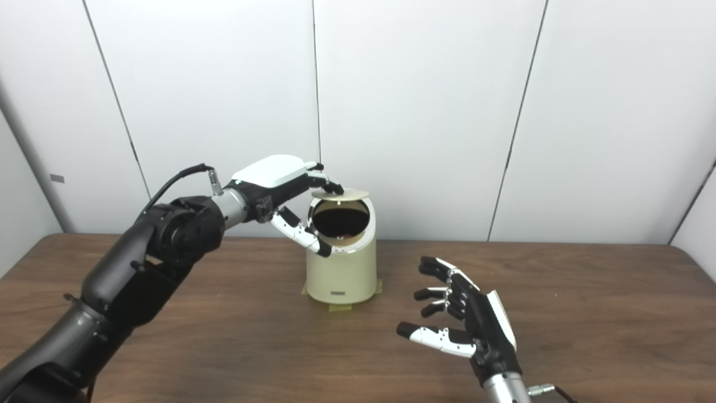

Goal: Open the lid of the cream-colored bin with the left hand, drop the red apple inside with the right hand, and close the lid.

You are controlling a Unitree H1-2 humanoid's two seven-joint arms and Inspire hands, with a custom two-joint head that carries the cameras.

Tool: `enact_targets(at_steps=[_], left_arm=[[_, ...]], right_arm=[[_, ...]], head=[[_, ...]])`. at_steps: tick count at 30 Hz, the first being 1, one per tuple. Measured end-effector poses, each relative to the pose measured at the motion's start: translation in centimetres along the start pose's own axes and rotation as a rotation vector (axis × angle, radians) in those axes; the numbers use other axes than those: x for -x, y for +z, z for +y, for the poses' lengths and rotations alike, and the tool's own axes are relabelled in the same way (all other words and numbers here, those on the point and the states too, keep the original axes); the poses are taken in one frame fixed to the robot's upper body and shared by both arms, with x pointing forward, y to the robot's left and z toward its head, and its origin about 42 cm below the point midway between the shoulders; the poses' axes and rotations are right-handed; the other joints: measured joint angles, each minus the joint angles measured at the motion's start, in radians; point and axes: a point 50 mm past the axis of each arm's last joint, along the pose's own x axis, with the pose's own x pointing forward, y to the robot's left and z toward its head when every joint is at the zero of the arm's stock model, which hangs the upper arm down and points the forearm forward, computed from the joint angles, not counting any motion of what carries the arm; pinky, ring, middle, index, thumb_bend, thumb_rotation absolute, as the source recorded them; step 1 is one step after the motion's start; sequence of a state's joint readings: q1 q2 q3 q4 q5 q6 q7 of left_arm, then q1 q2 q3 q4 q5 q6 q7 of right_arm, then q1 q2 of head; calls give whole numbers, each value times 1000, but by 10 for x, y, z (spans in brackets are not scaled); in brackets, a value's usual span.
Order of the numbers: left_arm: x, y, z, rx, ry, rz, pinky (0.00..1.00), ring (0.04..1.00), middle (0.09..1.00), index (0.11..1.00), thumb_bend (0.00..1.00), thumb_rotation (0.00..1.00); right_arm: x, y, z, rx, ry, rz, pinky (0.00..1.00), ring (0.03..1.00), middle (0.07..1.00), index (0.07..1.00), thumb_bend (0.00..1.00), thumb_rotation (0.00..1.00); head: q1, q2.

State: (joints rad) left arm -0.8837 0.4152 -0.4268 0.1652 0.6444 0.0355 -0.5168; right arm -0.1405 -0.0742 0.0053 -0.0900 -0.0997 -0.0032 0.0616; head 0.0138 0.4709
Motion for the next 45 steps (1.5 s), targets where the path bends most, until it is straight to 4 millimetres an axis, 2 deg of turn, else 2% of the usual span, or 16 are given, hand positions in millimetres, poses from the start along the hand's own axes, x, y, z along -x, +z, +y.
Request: enact_targets(at_steps=[10, 18, 31, 45], left_arm=[[2, 3, -8, -65, -25, -22, 1000, 1000, 835, 836, 1000, 507], [5, 7, -16, -93, -56, -26, 1000, 1000, 824, 830, 1000, 483], [5, 13, -36, -224, -119, -27, 1000, 1000, 860, 850, 1000, 517], [5, 15, -43, -232, -134, -22, 1000, 1000, 838, 837, 1000, 520]], right_arm=[[0, 2, 2, 17, 4, 8, 490, 629, 805, 789, 709, 227], [0, 2, 2, 21, 5, 17, 495, 635, 810, 796, 713, 256], [0, 8, 3, 18, 3, 4, 486, 627, 809, 791, 696, 238], [0, 8, 3, 17, 1, 4, 456, 605, 806, 792, 668, 259]], head=[[-5, 11], [-5, 15], [-9, 23], [-11, 26]])
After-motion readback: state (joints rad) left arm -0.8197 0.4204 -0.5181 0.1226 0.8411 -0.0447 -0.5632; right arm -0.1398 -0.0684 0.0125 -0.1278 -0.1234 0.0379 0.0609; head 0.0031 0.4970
